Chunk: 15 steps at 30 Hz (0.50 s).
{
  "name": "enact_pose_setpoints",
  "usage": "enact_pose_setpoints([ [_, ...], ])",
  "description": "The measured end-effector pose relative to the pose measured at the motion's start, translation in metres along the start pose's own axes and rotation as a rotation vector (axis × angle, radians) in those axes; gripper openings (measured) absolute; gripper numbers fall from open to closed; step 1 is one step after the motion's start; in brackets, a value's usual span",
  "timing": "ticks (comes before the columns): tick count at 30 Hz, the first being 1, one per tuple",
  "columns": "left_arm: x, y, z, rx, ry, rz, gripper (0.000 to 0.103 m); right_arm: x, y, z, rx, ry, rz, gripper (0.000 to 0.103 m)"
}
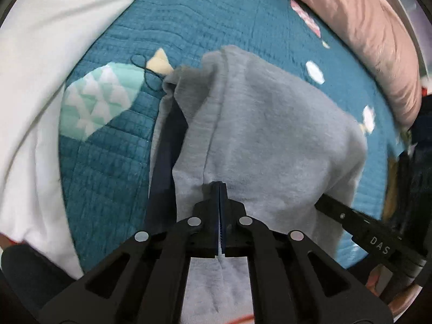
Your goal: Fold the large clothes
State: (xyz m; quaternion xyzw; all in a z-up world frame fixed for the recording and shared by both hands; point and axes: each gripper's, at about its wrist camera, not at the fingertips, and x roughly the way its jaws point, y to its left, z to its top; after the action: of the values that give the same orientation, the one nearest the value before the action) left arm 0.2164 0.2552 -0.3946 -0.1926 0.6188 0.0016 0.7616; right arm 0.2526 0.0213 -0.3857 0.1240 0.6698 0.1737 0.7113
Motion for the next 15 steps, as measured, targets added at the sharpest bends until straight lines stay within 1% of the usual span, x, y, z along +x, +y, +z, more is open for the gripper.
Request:
enact_pose_setpoints([
  [1,-0.004,-0.001,0.001,0.004,-0.001,0.007,0.002,-0.009,-0.002,0.001,0.001,0.007,0.015,0.002],
  [2,-0.011,-0.006,0.002,0.031,-0.017,0.046,0.002,-0.017,-0.004,0.001,-0.001,-0.002,0.011,0.003],
  [3,-0.019,-0.009,0.004,0.058,-0.038,0.07,0.003,-0.026,-0.006,0.002,0.003,-0.023,-0.003,0.006],
  [4,-0.027,-0.009,0.006,0.071,-0.051,0.058,0.003,-0.032,-0.008,0.004,0.009,-0.034,0.003,0.008],
  [6,-0.04,-0.014,0.015,0.07,-0.068,0.005,0.003,-0.046,-0.013,0.011,0.033,-0.058,0.03,0.007],
  [9,-0.05,-0.025,0.031,0.089,-0.094,-0.009,0.003,-0.057,-0.011,0.023,0.05,-0.083,0.036,0.008],
  [11,-0.046,-0.038,0.043,0.1,-0.098,-0.005,0.003,-0.059,-0.009,0.033,0.046,-0.088,0.035,0.008],
  [13,-0.037,-0.039,0.055,0.091,-0.088,0.004,0.003,-0.053,-0.004,0.04,0.034,-0.089,0.019,0.007],
  [14,-0.025,-0.035,0.064,0.073,-0.072,0.019,0.003,-0.045,-0.004,0.043,0.037,-0.079,-0.001,0.002],
  [15,-0.01,-0.03,0.071,0.058,-0.05,0.047,0.002,-0.033,-0.007,0.049,0.049,-0.056,-0.029,0.002],
])
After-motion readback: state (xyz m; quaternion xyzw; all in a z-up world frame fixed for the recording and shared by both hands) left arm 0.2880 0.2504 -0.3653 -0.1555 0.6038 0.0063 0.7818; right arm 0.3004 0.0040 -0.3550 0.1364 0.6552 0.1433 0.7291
